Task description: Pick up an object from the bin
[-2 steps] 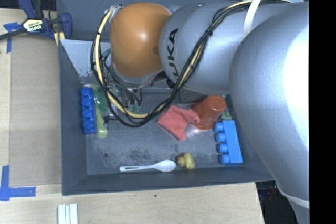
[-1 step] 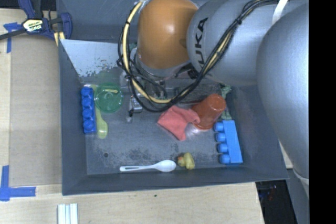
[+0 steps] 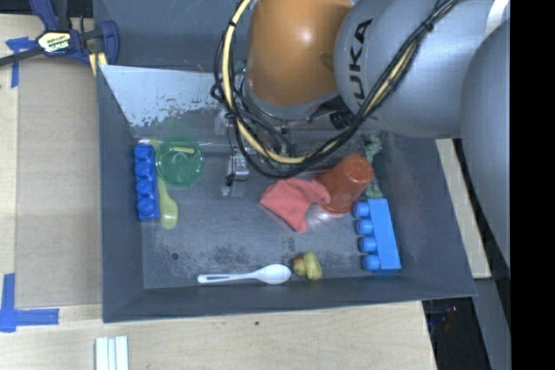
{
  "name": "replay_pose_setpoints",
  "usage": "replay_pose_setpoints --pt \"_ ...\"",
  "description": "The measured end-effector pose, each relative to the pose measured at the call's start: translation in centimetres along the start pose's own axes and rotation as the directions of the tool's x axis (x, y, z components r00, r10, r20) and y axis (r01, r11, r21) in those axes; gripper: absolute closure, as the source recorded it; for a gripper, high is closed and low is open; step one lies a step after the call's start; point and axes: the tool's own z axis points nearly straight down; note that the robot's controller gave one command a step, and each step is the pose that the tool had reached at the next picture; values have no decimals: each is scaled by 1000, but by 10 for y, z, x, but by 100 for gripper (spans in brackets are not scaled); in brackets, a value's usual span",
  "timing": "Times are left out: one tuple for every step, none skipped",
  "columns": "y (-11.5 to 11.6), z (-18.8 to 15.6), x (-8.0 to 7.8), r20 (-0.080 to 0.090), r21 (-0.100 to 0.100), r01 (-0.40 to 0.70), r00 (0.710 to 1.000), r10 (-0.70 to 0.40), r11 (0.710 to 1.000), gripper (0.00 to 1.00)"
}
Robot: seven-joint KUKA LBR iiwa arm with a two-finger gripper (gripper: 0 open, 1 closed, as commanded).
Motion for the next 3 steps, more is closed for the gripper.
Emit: replay_pose_setpoints --pt "-55 17 -18 -1 2 64 998 -64 998 0" --pt "-106 23 -20 -4 4 70 998 -70 998 0" --pt "-179 67 -20 2 4 -9 1000 9 1000 0"
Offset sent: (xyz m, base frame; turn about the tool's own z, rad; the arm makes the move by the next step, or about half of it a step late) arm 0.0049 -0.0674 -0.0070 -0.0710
